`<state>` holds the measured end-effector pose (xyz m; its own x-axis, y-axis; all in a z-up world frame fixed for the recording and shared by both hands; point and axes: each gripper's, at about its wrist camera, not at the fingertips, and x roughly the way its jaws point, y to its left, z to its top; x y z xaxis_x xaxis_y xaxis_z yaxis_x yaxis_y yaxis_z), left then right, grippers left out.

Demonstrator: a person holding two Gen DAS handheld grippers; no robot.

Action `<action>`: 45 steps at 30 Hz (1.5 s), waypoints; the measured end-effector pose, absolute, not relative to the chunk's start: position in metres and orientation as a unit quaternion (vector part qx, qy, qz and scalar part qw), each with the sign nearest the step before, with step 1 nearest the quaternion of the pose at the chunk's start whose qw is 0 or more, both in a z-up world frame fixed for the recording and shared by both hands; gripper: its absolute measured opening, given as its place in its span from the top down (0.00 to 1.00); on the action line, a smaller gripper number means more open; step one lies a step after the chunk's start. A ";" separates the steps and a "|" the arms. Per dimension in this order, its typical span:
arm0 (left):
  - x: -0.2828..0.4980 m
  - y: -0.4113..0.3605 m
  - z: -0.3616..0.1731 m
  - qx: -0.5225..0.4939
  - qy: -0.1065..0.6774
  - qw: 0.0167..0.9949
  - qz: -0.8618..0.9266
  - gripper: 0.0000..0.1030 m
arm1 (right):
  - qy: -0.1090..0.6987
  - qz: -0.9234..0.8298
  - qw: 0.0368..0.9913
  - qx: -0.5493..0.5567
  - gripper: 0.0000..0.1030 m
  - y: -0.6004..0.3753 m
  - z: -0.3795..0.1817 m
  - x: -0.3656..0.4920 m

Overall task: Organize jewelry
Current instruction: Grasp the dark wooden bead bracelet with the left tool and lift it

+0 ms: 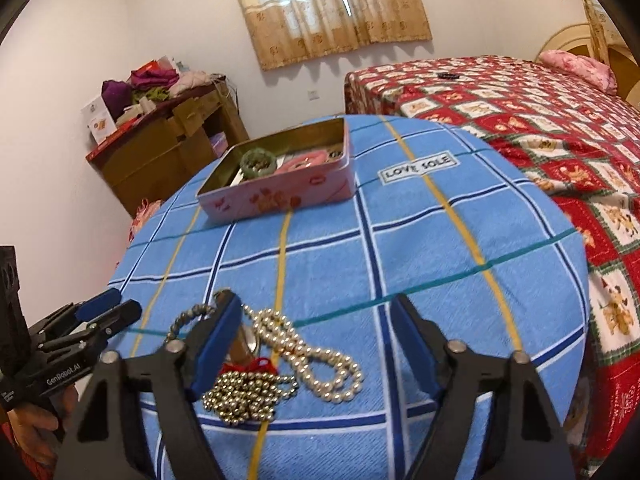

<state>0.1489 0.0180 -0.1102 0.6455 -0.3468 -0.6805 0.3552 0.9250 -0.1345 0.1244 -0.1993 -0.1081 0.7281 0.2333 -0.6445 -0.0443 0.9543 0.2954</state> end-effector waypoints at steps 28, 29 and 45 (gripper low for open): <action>0.156 -0.013 -0.137 0.061 0.416 0.884 -0.203 0.93 | 0.366 0.092 0.915 0.142 0.32 -0.189 -0.110 0.125; 0.156 -0.011 -0.137 0.051 0.415 0.884 -0.210 0.93 | 0.366 0.092 0.915 0.143 0.32 -0.189 -0.110 0.125; 0.156 0.039 -0.084 -0.041 0.320 0.923 -0.209 0.93 | 0.373 0.121 0.913 0.112 0.32 -0.166 -0.108 0.136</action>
